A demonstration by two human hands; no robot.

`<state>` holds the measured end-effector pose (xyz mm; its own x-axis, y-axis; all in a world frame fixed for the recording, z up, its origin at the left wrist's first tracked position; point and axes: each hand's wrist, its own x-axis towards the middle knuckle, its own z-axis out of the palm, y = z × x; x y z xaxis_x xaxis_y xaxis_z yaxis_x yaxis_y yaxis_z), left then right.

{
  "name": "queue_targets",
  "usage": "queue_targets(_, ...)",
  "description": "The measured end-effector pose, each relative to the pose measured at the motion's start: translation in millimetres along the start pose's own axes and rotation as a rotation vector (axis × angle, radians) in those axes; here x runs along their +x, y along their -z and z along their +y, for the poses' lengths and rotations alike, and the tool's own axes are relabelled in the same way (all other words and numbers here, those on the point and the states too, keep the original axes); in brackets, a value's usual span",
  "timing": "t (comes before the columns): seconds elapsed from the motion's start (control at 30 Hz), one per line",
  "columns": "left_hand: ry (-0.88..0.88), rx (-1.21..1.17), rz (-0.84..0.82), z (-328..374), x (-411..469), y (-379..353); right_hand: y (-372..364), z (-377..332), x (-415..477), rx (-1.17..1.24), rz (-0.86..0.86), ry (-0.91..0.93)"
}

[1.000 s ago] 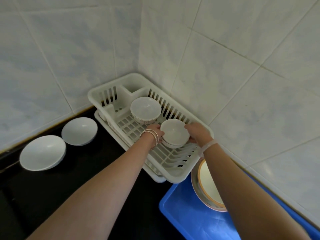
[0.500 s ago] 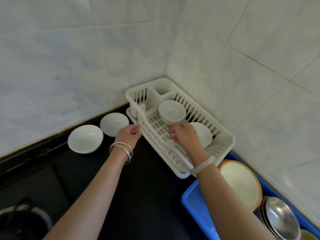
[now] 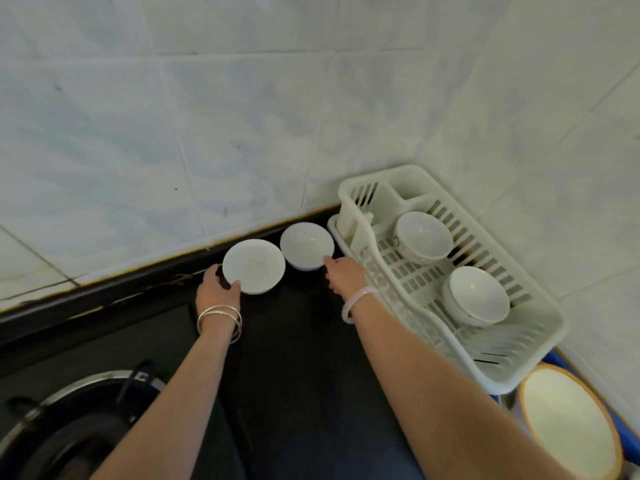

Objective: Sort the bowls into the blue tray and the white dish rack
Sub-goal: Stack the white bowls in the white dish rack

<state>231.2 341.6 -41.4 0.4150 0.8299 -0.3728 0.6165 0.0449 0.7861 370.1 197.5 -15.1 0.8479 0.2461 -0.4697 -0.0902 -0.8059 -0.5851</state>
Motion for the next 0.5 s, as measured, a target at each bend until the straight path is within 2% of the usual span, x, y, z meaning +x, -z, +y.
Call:
queue_targets(0.17,0.135,-0.157,-0.118,-7,22,-4,-11,1,22,0.21,0.009,-0.084)
queue_targets(0.33,0.228,-0.402,-0.161,-12,30,-8,-15,-3,26,0.529,0.029,-0.165)
queue_targets(0.5,0.269,-0.54,-0.188,-15,32,-8,-7,-5,21,0.574,0.115,-0.13)
